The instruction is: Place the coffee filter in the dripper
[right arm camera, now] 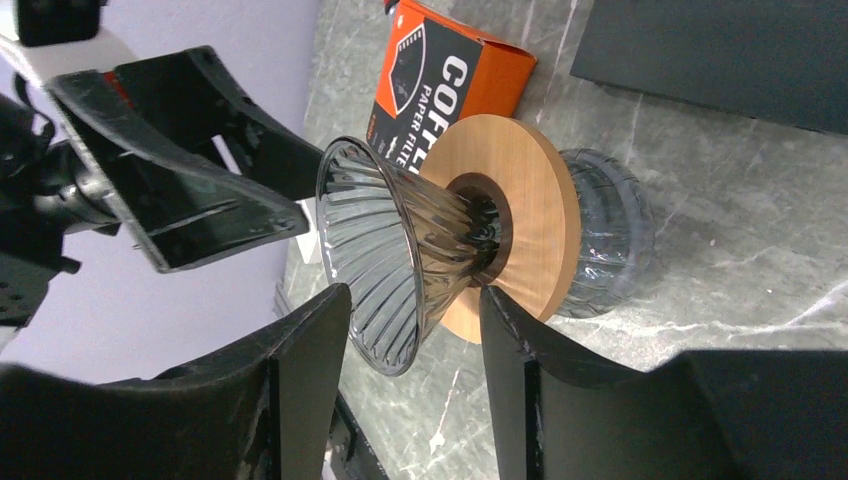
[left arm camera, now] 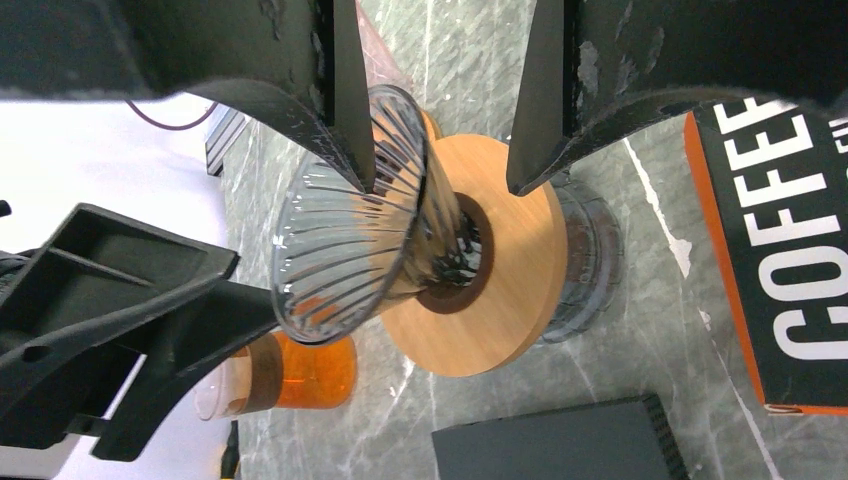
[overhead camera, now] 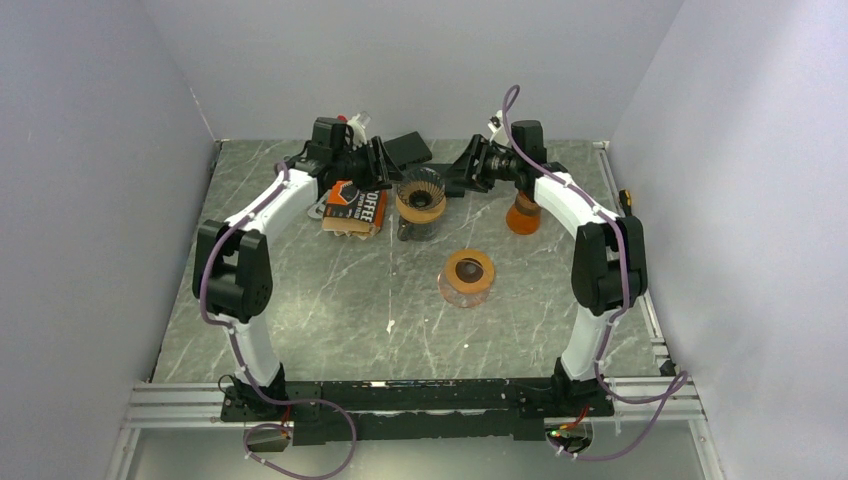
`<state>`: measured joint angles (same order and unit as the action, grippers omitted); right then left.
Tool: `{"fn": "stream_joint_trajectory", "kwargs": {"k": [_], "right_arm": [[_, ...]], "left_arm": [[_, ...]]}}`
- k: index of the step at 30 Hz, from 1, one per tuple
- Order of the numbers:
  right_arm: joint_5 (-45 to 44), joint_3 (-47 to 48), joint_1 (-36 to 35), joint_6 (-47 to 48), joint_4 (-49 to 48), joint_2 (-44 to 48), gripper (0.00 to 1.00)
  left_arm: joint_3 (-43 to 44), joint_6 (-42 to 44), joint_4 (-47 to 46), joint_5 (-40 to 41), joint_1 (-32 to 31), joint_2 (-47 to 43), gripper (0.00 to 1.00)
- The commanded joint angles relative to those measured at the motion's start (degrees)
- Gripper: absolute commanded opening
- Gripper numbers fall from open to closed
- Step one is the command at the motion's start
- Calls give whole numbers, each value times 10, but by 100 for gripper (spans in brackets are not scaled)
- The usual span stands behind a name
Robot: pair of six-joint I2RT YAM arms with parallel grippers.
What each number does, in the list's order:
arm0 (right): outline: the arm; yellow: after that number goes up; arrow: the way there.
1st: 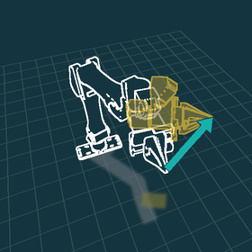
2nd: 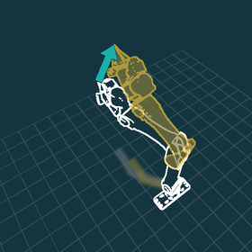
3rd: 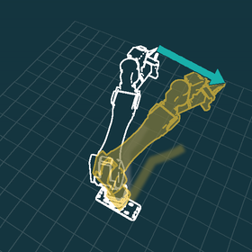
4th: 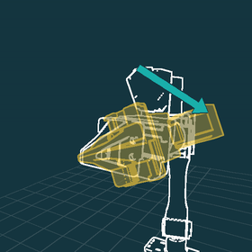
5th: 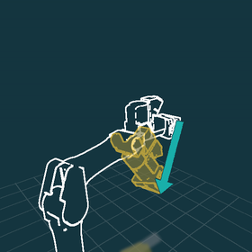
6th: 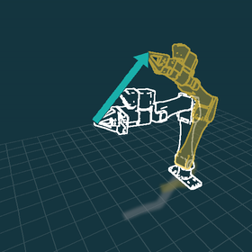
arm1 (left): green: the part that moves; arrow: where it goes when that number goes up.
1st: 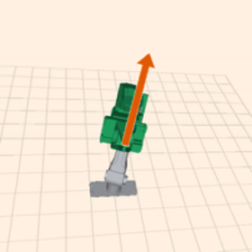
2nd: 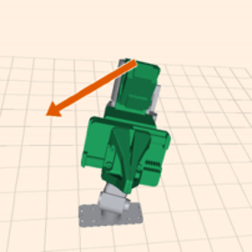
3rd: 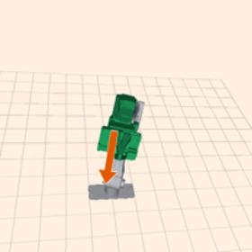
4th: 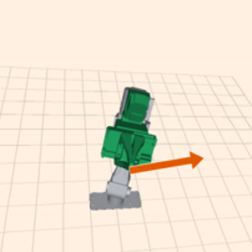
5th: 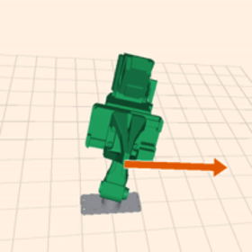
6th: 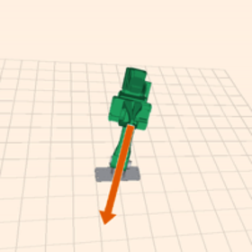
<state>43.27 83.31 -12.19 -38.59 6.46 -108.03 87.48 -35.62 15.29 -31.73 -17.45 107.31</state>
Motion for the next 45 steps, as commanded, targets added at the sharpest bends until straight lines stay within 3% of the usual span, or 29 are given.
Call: {"fn": "stream_joint_trajectory", "kwargs": {"k": [1, 6, 33, 40, 45], "right_arm": [[29, 29, 2, -14, -48, -9, 52], [39, 41, 2, -19, -52, -32, 40], [31, 60, 2, -15, -32, -69, 29], [21, 80, 2, -1, -2, -61, 31], [27, 90, 2, -1, 0, -53, 38]], "left_arm": [[14, 5, -21, -17, -1, 9, 55], [8, -2, -40, -16, 0, 13, 53], [2, -40, -86, -48, 17, 46, 39], [-6, -42, -95, -47, 19, 36, 42], [-11, -42, -128, -71, 20, 24, 54]]}}
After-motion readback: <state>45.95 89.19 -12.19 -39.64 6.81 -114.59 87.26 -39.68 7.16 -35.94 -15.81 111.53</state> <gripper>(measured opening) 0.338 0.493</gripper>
